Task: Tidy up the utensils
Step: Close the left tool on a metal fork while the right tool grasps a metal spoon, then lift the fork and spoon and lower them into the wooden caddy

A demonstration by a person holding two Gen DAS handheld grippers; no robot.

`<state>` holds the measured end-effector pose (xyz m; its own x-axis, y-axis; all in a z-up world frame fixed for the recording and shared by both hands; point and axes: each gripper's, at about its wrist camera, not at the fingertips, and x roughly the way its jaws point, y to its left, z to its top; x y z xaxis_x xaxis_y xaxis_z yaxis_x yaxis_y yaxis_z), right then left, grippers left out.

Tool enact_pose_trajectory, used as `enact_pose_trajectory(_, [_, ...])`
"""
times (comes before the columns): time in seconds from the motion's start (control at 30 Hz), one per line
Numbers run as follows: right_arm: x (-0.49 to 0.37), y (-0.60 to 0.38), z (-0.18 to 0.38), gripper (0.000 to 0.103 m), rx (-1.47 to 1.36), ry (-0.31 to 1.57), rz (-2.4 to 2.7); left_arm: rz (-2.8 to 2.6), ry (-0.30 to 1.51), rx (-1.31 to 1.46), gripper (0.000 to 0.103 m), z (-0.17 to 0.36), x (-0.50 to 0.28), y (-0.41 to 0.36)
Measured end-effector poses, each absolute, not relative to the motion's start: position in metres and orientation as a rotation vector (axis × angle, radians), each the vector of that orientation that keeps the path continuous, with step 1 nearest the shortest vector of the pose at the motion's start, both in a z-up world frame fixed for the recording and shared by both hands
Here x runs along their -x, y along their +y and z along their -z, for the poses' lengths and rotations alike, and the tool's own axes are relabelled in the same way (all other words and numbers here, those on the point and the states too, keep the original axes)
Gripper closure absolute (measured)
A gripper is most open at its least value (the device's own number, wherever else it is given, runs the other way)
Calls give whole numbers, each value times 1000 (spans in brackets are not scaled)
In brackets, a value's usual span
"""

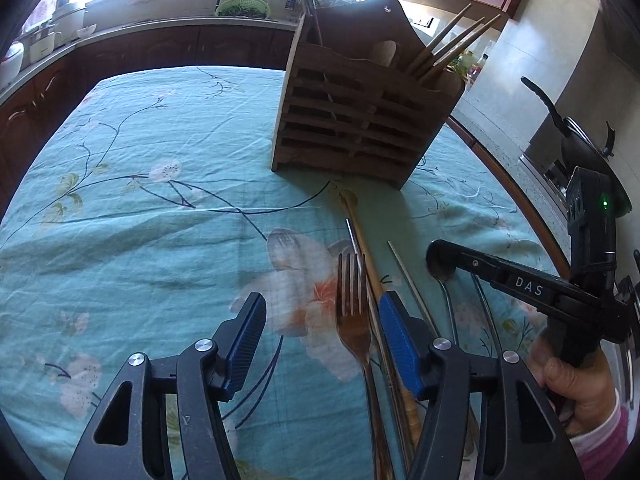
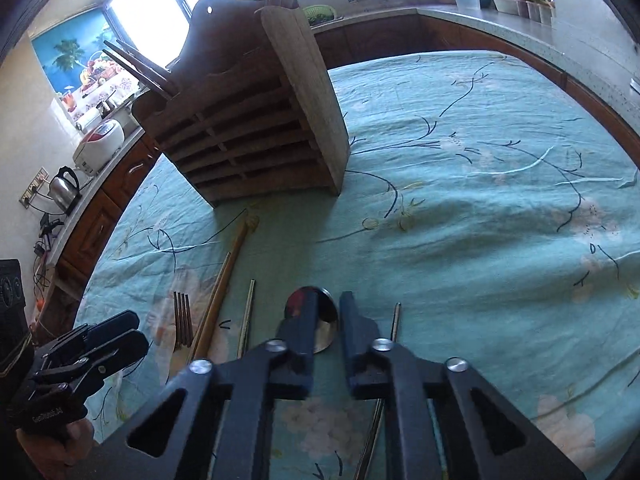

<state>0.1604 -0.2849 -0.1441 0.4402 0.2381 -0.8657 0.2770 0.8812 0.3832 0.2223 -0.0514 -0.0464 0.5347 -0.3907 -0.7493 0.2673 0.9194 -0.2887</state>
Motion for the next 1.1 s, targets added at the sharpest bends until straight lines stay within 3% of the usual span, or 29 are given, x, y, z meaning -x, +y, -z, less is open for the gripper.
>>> enact_pose_trajectory(0.2, [-147,-295,130,101,-538,1083,33,440,953,78,55,57,-253,-70])
enact_pose_trajectory(0.3, [-139,-300,123,101,-534,1066,44,477,981,58,73,65,-268,-78])
enact_pose_trajectory(0.4, [-131,-308,121,101,-556,1057,57,516,986,44,84,70,-274,-84])
enact_pose_trajectory(0.7, [-122,-315,105,101,-576,1012,85,513,930,24,87,64,-263,-85])
enact_pose_trajectory(1.1, [-117,-311,51,100,-527,881,100,462,801,85,93,13,-217,-39])
